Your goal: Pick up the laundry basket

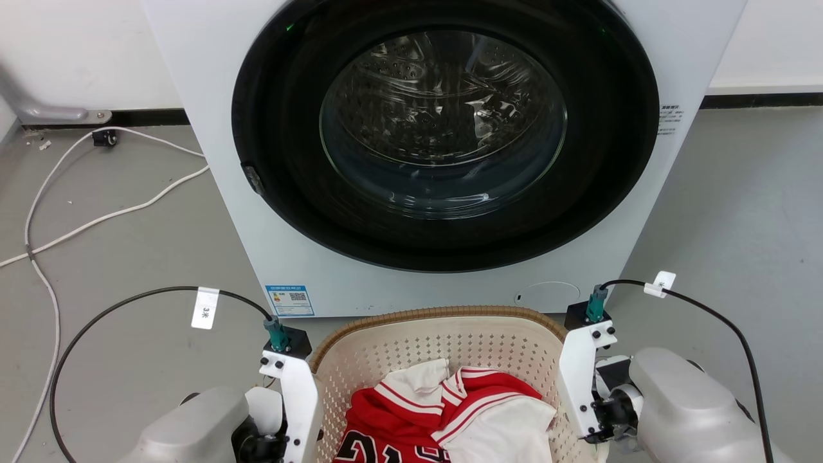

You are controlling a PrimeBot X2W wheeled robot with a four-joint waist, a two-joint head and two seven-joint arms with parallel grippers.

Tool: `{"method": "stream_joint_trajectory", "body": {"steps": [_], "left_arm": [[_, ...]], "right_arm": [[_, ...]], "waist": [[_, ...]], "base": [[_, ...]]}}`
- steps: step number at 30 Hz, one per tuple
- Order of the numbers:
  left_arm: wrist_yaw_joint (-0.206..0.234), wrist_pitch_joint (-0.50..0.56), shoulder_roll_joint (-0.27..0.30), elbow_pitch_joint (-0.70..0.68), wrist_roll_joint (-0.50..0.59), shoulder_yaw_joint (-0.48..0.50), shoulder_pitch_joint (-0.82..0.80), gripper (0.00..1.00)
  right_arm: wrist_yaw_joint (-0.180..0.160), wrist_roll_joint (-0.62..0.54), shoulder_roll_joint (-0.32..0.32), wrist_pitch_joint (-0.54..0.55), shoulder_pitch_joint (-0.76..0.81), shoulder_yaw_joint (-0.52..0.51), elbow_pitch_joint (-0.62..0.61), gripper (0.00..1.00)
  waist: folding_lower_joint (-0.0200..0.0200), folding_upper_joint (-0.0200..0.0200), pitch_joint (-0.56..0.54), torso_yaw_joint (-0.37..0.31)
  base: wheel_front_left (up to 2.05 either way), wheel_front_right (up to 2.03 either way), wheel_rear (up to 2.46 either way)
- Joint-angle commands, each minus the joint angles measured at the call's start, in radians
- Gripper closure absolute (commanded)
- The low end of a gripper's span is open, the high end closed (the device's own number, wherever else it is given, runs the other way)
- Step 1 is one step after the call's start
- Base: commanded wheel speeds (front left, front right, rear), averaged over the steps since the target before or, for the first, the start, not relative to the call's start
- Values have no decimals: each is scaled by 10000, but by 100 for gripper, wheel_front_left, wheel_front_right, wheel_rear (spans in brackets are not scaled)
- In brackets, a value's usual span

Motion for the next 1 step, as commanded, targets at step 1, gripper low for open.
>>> {"method": "stream_joint_trajectory", "body": {"steps": [1], "left_arm": [[-104, 23, 27, -77, 89, -34, 73, 100]], "right_arm": [[3, 25, -29, -90, -221, 32, 1, 100]], "waist": [[0, 0, 3, -3]], "base": [[0, 0, 0]]}}
